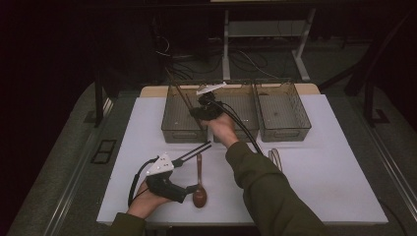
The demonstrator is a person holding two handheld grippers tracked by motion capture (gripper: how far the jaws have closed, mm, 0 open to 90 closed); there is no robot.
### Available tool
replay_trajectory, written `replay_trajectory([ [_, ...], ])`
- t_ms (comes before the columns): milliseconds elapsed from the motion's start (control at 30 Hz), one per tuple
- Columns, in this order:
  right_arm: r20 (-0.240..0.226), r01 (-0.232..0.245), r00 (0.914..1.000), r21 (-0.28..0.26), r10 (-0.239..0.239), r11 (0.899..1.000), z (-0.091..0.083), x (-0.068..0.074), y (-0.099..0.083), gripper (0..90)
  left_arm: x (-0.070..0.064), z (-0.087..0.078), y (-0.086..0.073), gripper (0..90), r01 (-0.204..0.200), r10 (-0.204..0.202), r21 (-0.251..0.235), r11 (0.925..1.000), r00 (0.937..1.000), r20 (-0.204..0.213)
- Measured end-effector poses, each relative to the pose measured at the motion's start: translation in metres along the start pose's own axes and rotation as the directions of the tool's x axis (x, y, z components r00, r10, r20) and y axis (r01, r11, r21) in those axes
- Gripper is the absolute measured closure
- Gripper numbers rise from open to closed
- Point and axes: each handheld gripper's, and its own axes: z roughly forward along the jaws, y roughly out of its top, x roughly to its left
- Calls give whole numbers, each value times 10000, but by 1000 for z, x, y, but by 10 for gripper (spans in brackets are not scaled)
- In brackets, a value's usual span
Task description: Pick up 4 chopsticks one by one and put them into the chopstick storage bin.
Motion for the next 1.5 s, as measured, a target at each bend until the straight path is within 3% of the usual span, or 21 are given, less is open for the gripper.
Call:
replay_trajectory([
  [367, 563, -45, 9984, 1322, -29, 9912, 9, 2, -2, 832, -1, 1, 0, 0, -5, 5, 81, 10000, 10000, 44],
  [633, 615, 54, 9980, 1663, -158, 9861, 10, 3, -1, 697, 0, 1, 0, 0, -7, 7, 81, 10000, 10000, 48],
  [833, 520, -65, 9986, 1530, -14, 9882, 1, 1, 3, 543, 0, 1, 0, 0, -1, 1, 58, 10000, 10000, 19],
  [1100, 134, 53, 9999, 841, -64, 9964, -32, -2, 7, 411, 0, 1, 0, 0, -8, 8, 85, 10000, 10000, -27],
  [1500, -118, 323, 9994, 251, -320, 9992, -84, -14, -11, 339, 0, 2, -1, 0, -18, 20, 201, 9998, 10000, -76],
])
